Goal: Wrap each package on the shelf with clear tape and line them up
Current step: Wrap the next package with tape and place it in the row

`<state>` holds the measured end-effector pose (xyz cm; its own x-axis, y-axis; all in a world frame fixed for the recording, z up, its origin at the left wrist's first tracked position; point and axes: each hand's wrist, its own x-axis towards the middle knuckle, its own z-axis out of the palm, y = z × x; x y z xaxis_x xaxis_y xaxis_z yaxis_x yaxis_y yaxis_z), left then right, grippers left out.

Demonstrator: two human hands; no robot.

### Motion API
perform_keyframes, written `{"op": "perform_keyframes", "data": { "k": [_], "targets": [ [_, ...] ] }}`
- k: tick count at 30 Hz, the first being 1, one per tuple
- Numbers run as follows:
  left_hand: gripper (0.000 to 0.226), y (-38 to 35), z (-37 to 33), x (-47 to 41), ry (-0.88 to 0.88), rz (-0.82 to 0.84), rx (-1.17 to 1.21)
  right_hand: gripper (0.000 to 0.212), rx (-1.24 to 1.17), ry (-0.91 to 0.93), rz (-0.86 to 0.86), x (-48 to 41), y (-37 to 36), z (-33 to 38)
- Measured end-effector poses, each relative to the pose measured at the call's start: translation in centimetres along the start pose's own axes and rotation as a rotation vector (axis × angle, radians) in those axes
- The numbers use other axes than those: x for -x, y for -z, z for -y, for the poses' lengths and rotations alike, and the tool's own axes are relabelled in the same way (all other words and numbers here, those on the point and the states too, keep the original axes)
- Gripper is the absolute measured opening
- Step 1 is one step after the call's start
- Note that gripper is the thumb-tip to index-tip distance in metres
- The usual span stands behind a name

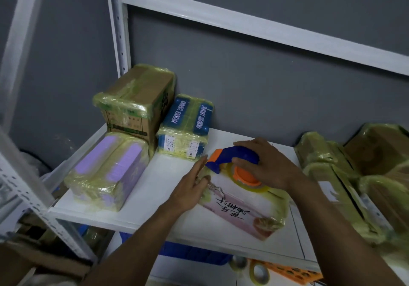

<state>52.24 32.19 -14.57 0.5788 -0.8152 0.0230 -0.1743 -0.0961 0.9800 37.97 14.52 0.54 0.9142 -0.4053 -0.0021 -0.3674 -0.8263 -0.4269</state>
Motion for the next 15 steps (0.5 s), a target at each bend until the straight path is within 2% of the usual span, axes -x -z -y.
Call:
{"op": "perform_keyframes", "data": {
  "k": [2, 4, 7, 15],
  "targets": [
    [0.054, -0.3, -0.1, -0.1, -0.017, -0.006, 0.03, 0.044, -0.082, -0.015, -0.133, 0.0, -0.8, -0.4],
    [0.055, -0.8, -0.1, -0.2, -0.027, -0.042, 0.052, 0.046, -0.175, -0.044, -0.201, 0.2, -1.3, -0.7],
    [0.059, -1.4, 0.2, -0.3, -0.047, -0.104, 0.044, 0.05, -0.244, -0.044, -0.226, 0.2, -1.5, -0.9],
    [0.049, -2.7, 1.6, -0.9, -0.035, -0.158, 0.076, 0.05, -0.196, -0.046, -0.209, 1.4, -0.2, -0.6]
  ]
}}
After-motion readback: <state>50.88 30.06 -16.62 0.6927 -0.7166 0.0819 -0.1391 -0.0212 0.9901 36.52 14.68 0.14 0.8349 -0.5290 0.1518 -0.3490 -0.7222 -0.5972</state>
